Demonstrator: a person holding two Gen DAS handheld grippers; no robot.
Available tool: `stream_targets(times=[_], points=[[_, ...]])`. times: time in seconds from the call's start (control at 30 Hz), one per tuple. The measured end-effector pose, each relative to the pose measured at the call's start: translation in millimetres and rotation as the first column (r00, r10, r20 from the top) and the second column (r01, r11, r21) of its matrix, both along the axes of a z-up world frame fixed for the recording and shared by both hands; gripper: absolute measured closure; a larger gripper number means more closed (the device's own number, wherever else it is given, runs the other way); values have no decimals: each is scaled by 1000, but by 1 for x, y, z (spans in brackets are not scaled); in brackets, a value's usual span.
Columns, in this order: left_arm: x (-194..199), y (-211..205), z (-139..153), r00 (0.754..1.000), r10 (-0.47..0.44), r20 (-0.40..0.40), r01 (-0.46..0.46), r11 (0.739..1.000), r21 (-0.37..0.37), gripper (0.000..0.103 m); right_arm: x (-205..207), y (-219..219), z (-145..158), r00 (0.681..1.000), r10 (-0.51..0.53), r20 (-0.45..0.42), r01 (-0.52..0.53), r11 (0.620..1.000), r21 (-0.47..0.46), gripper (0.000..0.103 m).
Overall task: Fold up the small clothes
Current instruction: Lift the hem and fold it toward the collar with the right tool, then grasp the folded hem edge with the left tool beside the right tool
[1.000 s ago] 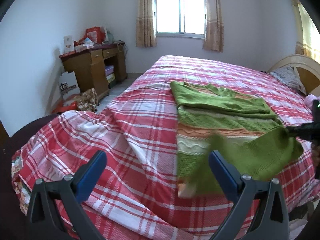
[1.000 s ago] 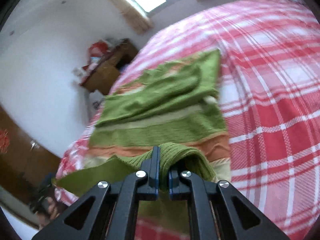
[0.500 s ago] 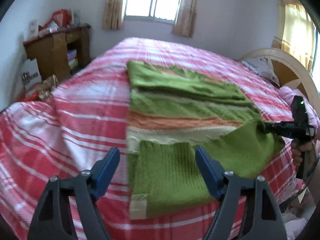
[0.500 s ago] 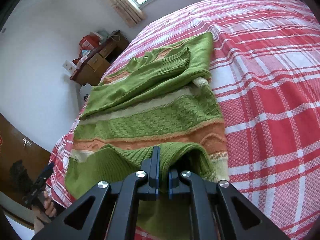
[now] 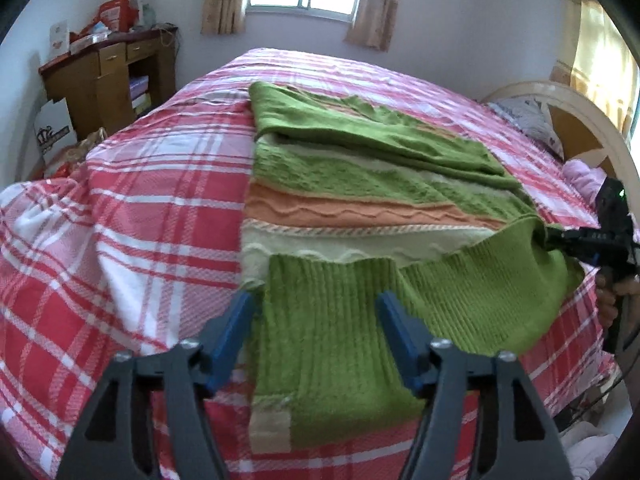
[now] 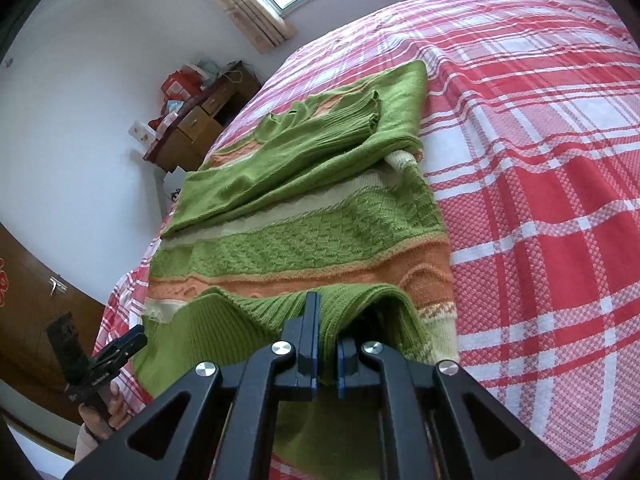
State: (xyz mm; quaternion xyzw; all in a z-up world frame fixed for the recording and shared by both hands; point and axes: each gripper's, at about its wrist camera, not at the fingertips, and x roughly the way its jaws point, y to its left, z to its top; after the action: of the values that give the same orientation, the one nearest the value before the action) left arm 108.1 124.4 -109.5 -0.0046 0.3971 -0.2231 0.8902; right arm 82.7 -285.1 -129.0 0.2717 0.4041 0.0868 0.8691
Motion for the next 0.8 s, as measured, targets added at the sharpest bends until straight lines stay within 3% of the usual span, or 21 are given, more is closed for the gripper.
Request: stream_targets(times=[0.13,0.27,0.37,0.5,0.8], points=[[6,2,-11,999,7,-41,-7,1000,2,33,0,0,-1,1000,-3,0,3,1000,8,97],[0,-1,-7,1000,-2,-9,2,1000,15,46,-1,0,-2,1000,-11,-6,11,1000,19,97],[-4,0,-1,999,5,38,-6,1000,26,46,0,-1,-2,1000,-10,-6,10,1000,17,97],[-6,5,9,997,6,72,-4,1000,-31,46,0,0,-1,1000,-11,-6,11,1000,21,97],[6,-3,-10,1000,2,19,-2,1000,-22,43,0,0,-2,1000,-11,0,11,999,31,97]])
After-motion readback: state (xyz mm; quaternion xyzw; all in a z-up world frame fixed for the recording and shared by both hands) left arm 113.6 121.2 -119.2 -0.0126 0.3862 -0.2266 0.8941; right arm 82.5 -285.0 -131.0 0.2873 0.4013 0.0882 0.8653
